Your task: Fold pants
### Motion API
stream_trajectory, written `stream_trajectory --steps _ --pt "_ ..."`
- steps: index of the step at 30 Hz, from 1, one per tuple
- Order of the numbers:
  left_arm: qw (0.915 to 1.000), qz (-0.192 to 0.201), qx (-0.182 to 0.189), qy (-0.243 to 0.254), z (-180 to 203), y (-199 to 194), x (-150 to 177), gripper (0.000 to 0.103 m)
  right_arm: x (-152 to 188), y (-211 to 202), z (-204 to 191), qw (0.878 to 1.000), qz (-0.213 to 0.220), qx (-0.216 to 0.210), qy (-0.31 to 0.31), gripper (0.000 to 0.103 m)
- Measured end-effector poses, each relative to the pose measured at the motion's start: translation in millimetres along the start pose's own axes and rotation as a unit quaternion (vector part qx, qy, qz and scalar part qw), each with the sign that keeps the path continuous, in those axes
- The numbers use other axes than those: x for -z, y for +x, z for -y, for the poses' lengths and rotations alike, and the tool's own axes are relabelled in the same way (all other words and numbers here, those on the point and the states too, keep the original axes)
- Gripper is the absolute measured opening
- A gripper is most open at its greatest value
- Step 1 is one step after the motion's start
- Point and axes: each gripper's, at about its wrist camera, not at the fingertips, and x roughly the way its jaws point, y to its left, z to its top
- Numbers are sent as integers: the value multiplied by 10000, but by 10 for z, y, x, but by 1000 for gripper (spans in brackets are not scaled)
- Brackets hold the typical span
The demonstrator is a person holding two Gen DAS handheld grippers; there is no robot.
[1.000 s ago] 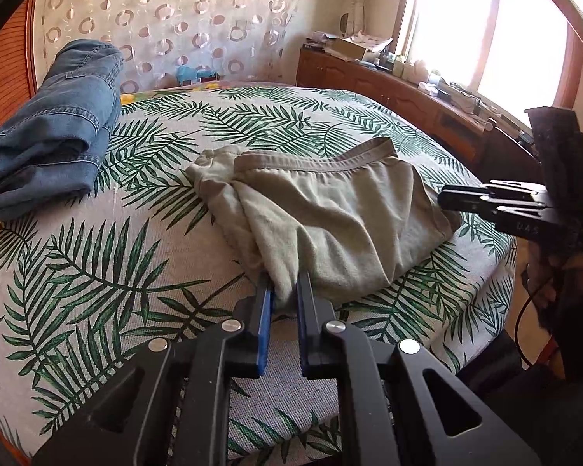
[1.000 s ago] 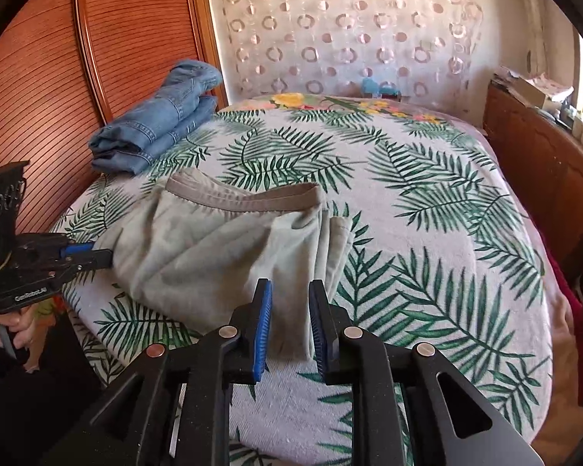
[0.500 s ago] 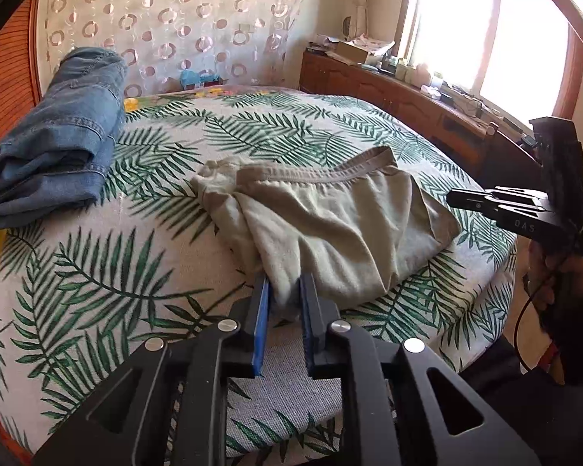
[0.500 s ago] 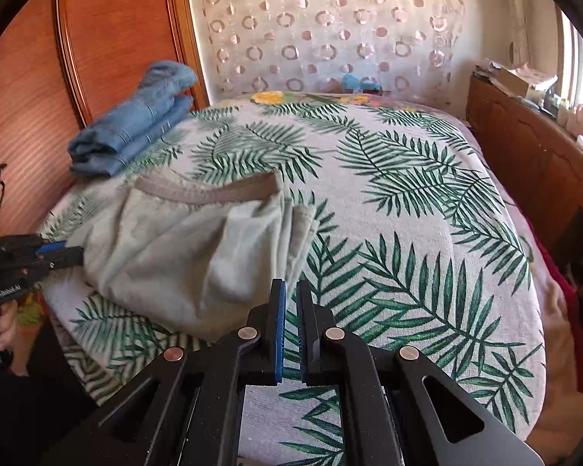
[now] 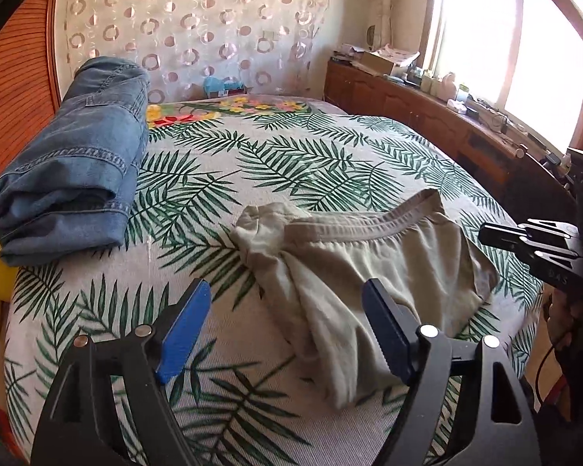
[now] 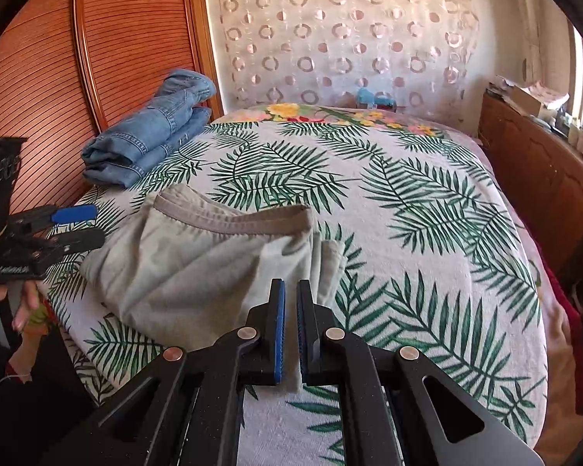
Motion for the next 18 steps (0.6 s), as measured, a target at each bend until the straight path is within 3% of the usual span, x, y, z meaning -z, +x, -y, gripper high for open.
stream_trajectory --steps 4,7,9,12,18 --pt "9999 -119 44 -58 -63 150 -78 81 -46 90 2 10000 -14 24 -22 13" --pt "9999 -143 -55 -39 -84 225 -108 81 -72 158 2 10000 -57 -13 -28 27" --pt "9998 -179 -126 -22 -93 274 -122 81 -88 209 4 9999 -98 11 -42 42" --pt "9997 -209 -109 14 -98 320 -137 81 -127 296 29 9998 -151 106 -10 51" --pt "9993 -361 -100 23 -128 432 -142 81 -241 433 89 9997 -146 94 166 54"
